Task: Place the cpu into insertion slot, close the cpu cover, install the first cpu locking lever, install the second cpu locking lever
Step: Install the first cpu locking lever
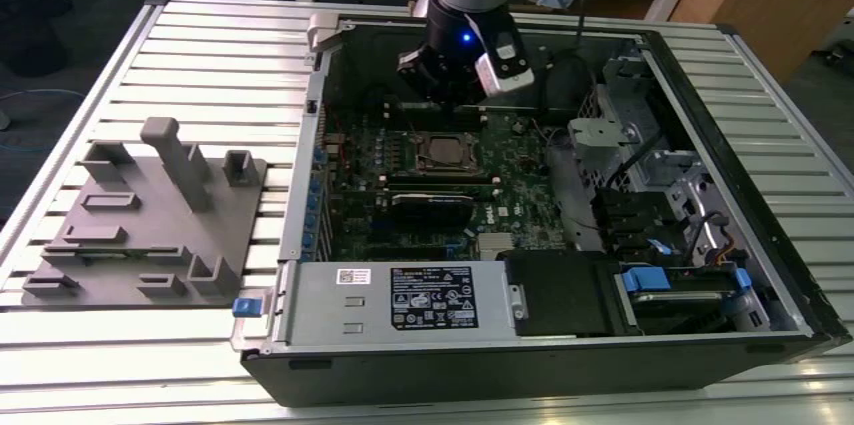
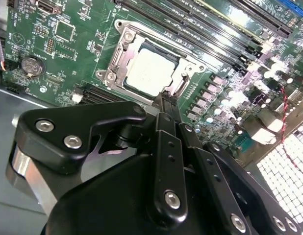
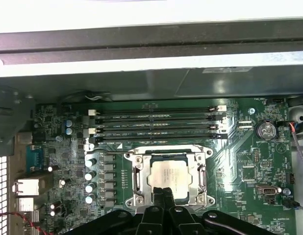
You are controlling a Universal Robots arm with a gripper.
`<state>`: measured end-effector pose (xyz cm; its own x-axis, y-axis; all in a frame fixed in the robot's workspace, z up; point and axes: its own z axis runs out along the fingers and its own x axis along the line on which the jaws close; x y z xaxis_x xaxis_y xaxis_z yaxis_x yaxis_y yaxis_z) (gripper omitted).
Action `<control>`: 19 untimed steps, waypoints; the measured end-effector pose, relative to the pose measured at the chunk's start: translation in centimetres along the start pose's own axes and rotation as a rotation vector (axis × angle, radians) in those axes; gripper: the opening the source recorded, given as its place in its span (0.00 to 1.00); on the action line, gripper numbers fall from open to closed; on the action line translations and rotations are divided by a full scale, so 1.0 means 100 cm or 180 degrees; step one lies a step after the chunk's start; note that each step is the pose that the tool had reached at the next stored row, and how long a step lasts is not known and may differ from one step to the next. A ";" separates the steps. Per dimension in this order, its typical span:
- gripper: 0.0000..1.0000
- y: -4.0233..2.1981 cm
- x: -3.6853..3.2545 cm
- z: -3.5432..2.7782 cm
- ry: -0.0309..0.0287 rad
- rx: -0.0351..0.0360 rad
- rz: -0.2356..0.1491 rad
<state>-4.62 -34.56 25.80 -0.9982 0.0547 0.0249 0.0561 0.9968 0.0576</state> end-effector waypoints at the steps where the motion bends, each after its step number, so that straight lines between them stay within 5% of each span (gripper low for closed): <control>1: 0.10 0.0000 0.0005 0.0000 0.0000 0.0000 0.0000; 5: 0.10 -0.0005 0.0097 0.0002 -0.0014 -0.0001 -0.0001; 11: 0.10 -0.0014 0.0248 0.0006 -0.0064 -0.0012 -0.0004; 19: 0.10 -0.0011 0.0258 -0.0061 -0.0067 -0.0020 -0.0004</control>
<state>-7.19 -34.56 26.47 -0.9985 0.0547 0.0039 0.0548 0.9964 0.0640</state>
